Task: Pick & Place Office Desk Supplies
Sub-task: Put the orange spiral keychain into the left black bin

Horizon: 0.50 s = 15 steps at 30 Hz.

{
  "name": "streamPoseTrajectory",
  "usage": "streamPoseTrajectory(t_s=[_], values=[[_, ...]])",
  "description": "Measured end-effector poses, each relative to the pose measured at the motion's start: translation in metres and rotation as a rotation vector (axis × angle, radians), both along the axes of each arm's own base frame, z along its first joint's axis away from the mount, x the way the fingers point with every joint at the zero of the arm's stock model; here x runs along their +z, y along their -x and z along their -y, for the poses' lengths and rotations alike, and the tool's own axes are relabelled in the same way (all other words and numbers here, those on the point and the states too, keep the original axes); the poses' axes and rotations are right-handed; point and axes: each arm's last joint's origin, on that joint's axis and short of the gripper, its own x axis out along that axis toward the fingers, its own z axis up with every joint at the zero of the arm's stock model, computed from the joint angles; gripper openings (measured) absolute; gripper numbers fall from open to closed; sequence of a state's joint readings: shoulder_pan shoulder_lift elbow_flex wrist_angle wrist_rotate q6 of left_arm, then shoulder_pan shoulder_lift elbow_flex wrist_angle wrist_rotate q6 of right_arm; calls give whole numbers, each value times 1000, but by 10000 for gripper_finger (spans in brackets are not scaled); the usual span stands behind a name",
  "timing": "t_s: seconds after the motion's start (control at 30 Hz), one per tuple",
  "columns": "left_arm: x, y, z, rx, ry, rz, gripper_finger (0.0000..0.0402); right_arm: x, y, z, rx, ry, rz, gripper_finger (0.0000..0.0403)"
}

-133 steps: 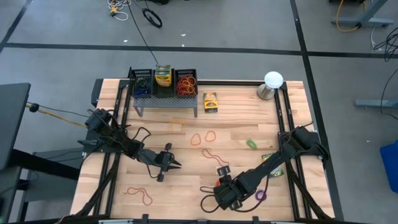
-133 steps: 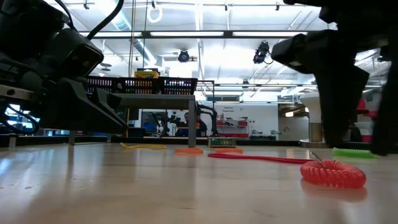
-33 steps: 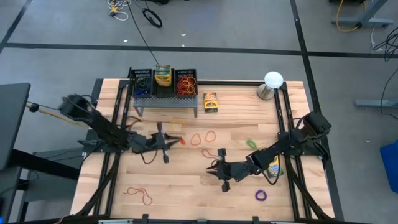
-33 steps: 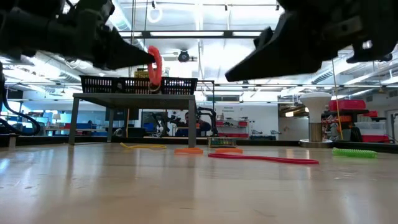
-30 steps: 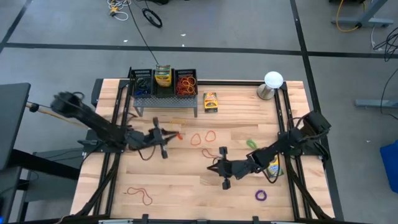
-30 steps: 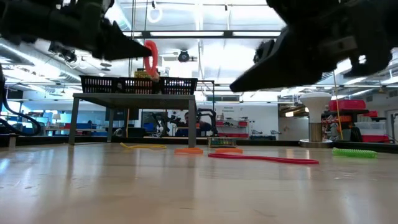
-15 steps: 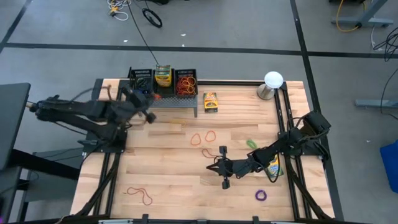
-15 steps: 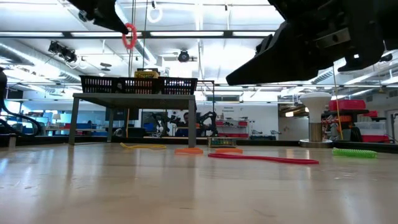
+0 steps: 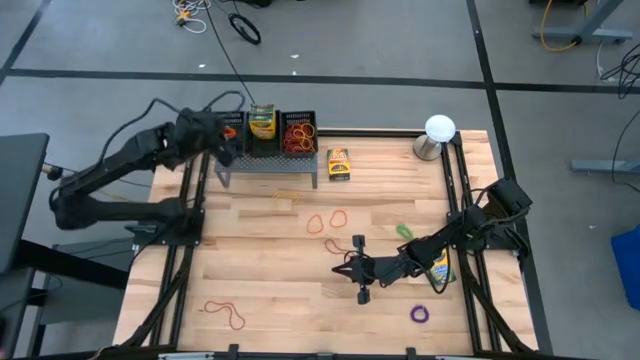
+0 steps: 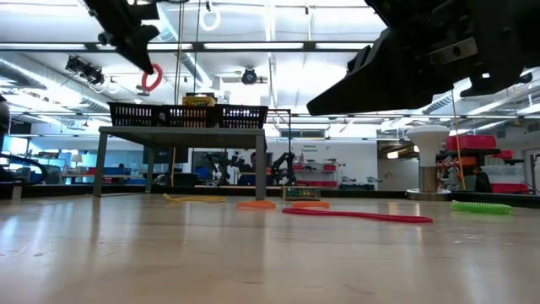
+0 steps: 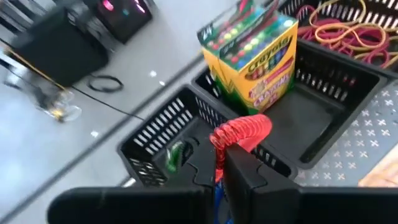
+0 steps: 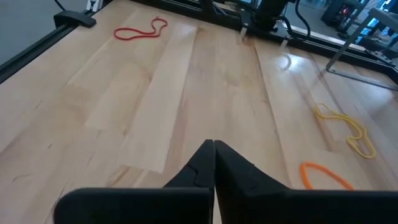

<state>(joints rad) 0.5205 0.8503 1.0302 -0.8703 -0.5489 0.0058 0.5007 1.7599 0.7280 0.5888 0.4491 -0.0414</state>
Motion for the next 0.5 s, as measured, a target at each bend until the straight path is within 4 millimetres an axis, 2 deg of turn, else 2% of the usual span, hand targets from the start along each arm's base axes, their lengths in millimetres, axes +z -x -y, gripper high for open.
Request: streamPoseTrajectory(t_s=[0.27,0.5], values=[[-13,4,-34,31,141,-22,17,0,0,0,0,1,0,9],[-29,-4,-57,61,219,-105,19,0,0,0,1,1,0,10]])
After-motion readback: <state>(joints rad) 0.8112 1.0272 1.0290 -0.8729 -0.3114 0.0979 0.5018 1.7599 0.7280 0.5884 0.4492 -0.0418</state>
